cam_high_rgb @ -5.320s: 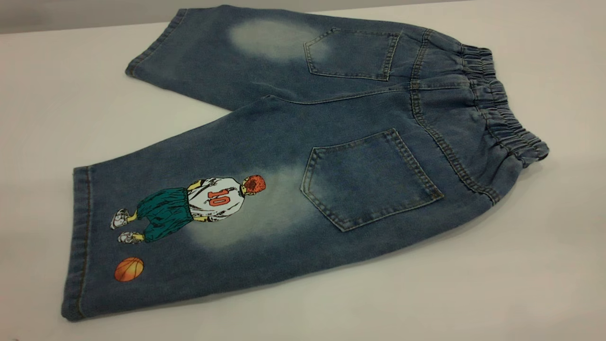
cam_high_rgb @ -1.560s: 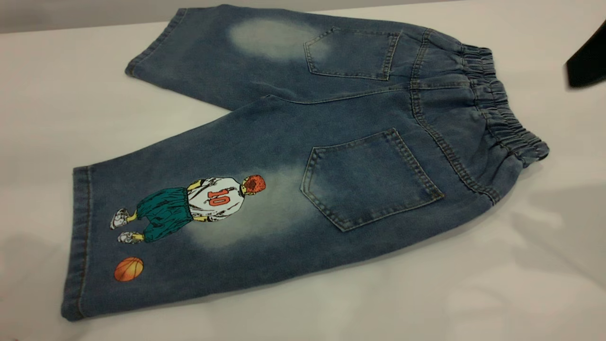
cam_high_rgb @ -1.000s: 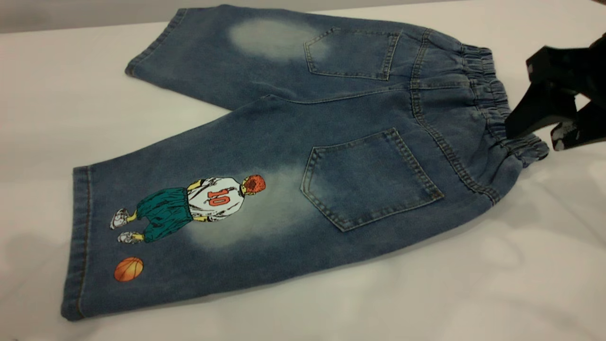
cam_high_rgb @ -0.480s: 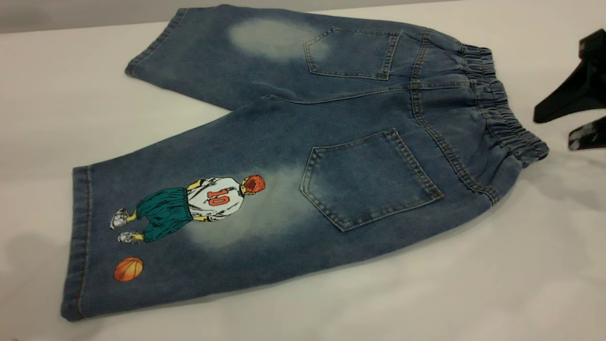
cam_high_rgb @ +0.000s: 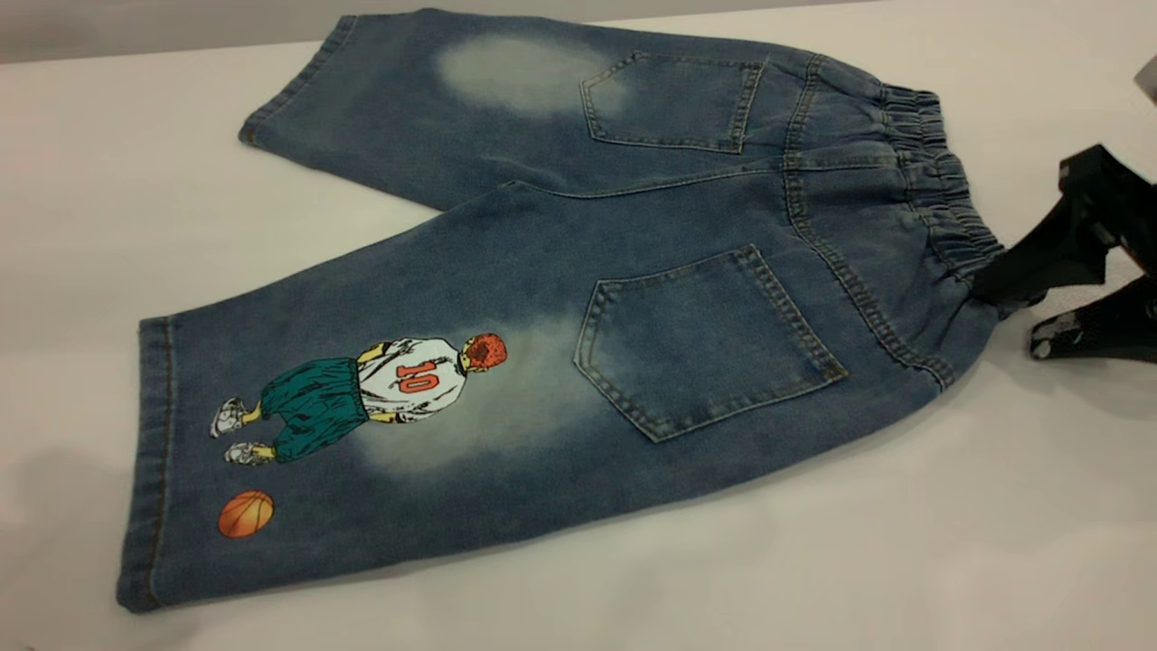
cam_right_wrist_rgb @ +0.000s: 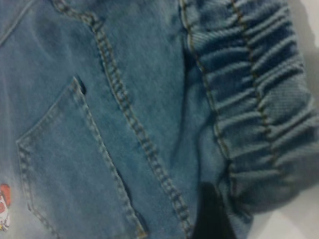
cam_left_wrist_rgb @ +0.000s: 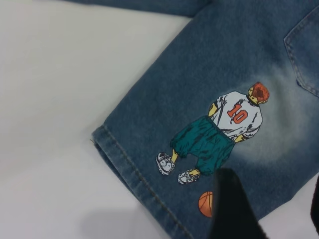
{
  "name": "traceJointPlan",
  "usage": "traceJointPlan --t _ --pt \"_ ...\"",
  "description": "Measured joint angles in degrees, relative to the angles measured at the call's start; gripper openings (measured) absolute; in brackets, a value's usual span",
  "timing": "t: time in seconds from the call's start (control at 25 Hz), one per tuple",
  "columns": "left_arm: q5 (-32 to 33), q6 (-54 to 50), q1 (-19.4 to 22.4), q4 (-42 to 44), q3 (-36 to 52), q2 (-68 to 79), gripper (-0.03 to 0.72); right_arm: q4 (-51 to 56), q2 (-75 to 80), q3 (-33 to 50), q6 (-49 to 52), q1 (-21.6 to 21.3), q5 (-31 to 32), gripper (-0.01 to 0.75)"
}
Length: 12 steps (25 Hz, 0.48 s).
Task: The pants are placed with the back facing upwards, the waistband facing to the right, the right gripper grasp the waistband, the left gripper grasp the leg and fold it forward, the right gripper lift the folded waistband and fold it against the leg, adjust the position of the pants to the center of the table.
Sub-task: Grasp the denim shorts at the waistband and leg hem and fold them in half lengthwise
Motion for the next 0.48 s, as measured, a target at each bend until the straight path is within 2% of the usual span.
traceJointPlan --t 0.24,0.48 --pt "0.52 0.00 0.00 0.23 0.00 0.00 0.363 3.00 1.55 -1.10 -4.10 0.00 4.10 0.408" --pt "0.47 0.00 0.00 0.55 0.00 0.00 0.363 2.95 3.48 -1.99 -6.13 0.00 4.37 0.408"
